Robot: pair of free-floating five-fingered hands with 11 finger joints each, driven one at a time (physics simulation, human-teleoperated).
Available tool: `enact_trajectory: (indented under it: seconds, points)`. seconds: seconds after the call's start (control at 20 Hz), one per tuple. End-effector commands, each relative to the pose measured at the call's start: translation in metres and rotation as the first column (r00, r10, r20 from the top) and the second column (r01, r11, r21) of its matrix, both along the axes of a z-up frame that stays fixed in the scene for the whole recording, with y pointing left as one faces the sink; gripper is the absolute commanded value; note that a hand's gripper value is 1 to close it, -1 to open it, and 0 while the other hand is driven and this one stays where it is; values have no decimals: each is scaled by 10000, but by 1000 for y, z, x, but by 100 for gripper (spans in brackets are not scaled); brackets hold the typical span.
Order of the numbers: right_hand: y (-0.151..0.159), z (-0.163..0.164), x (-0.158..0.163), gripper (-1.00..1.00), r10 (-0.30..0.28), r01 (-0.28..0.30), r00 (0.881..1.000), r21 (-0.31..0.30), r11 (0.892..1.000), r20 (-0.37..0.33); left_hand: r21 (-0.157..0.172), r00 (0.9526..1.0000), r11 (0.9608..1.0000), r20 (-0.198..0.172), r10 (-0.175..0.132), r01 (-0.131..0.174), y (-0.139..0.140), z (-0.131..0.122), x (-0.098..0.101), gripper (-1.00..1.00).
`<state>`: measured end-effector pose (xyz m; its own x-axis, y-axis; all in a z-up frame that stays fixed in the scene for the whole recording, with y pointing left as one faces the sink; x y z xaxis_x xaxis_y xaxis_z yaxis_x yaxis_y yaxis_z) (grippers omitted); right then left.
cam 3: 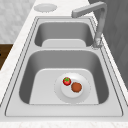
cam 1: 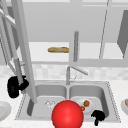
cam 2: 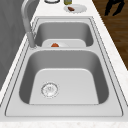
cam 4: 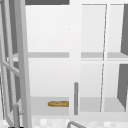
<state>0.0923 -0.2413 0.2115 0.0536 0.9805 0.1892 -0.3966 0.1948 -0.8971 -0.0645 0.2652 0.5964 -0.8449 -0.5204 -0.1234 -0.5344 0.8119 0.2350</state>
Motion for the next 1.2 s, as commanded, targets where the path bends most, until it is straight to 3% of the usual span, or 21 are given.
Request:
enact_trajectory:
  seconds: [0.0,0.35,0.7,0.8,1.15]
  points:
    - [0,0,0,0,0,0,10000,0,10000,0,215,9995,9998,321,-46,39,31,-10,-10,100]
    - [0,0,0,0,0,0,10000,0,10000,0,129,9963,9965,194,-832,829,74,-12,-29,100]
    - [0,0,0,0,0,0,10000,0,10000,0,97,9878,9879,133,-1551,1549,118,-14,-44,100]
    - [0,0,0,0,0,0,10000,0,10000,0,110,9837,9837,134,-1795,1794,131,-14,-47,100]
    - [0,0,0,0,0,0,10000,0,10000,0,85,9615,9615,81,-2749,2748,173,-17,-49,100]
